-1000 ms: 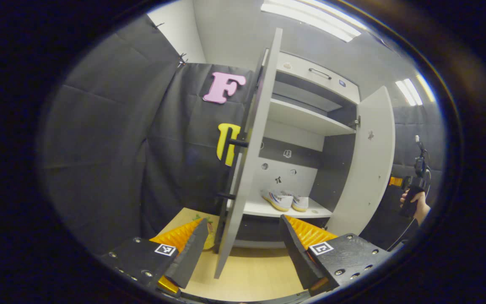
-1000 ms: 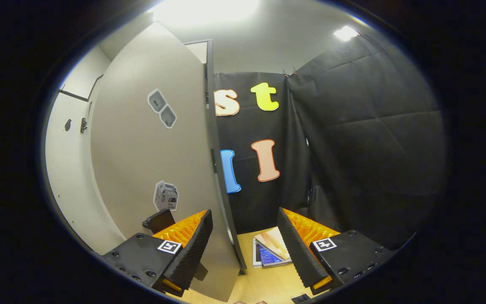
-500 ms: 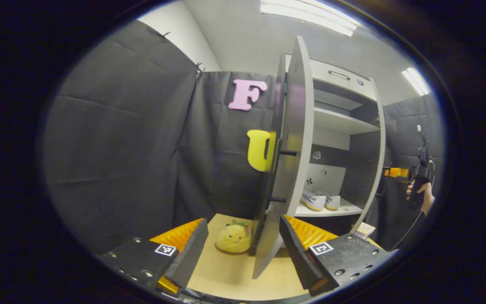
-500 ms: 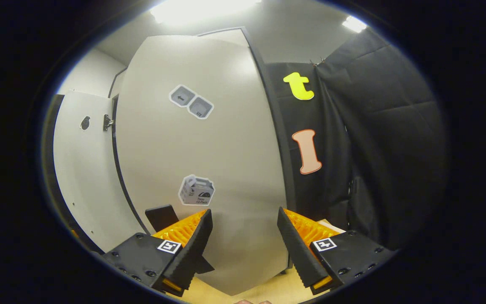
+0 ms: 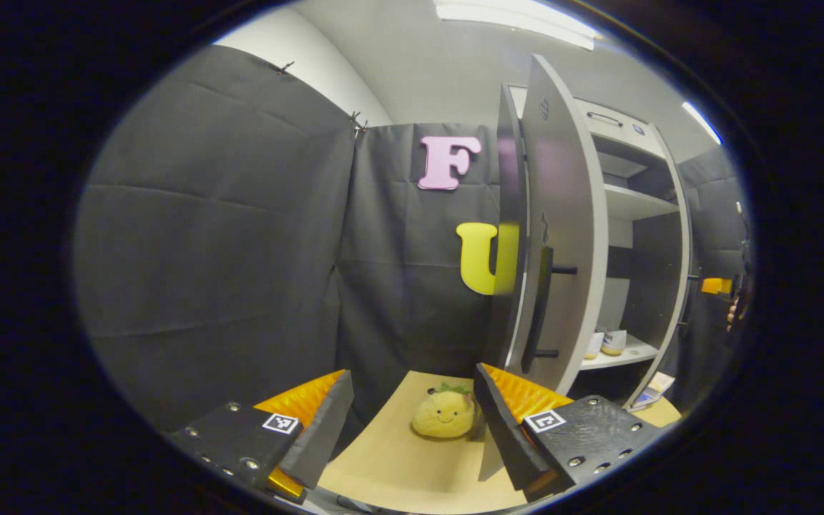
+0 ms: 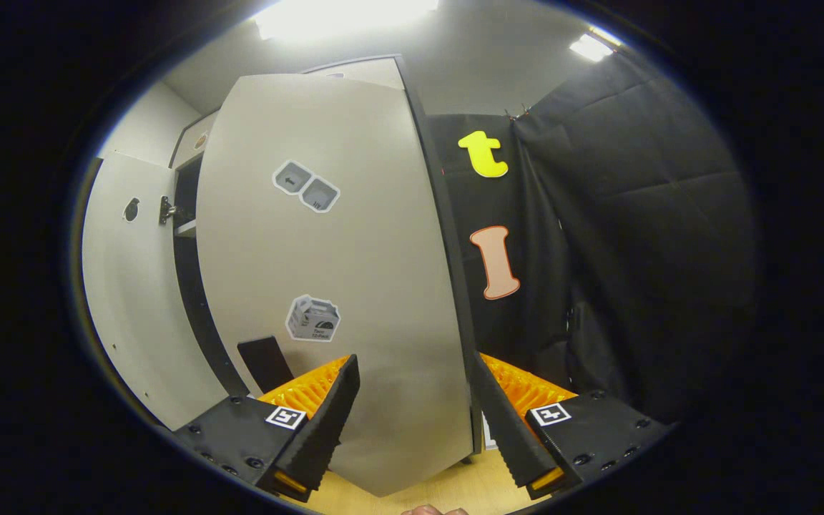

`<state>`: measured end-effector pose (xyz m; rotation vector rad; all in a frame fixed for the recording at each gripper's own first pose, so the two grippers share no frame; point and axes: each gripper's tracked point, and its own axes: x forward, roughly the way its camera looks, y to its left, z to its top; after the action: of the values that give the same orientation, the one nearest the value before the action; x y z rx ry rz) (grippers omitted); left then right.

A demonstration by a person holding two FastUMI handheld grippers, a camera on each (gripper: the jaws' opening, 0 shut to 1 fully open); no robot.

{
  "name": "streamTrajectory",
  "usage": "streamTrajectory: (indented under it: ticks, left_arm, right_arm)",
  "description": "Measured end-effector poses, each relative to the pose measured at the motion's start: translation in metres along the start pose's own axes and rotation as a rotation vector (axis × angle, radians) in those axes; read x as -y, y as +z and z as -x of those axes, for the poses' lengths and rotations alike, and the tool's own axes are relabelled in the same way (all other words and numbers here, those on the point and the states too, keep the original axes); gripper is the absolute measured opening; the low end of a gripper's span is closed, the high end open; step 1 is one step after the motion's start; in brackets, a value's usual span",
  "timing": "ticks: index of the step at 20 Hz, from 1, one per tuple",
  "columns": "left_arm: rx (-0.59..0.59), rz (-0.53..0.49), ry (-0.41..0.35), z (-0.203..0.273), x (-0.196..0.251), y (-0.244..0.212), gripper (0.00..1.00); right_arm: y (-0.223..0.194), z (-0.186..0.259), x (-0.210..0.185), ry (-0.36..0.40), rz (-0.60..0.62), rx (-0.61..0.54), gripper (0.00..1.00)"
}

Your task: Grab one shoe with the right hand and put it into the shoe cabinet, grab the other shoe with the left hand and put it into the shoe cabinet; then close the right door with the right hand and the left door with the left hand.

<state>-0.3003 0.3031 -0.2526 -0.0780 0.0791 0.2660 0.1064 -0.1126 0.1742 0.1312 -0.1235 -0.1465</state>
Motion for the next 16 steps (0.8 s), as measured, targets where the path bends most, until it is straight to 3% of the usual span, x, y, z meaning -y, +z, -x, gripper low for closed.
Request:
streamTrajectory:
  ticks: [8, 13, 16]
  left_arm:
    - [0.041, 0.040, -0.129, -0.077, 0.018, 0.024, 0.98]
    - [0.103, 0.007, -0.217, -0.092, 0.046, 0.048, 0.97]
    - [0.123, -0.024, -0.223, -0.098, 0.055, 0.048, 0.98]
  right_arm:
    - [-0.032, 0.063, 0.040, -0.148, 0.042, 0.010, 0.98]
    - [-0.038, 0.088, 0.056, -0.217, 0.037, 0.005, 0.98]
    - [-0.042, 0.099, 0.070, -0.258, 0.042, -0.023, 0.98]
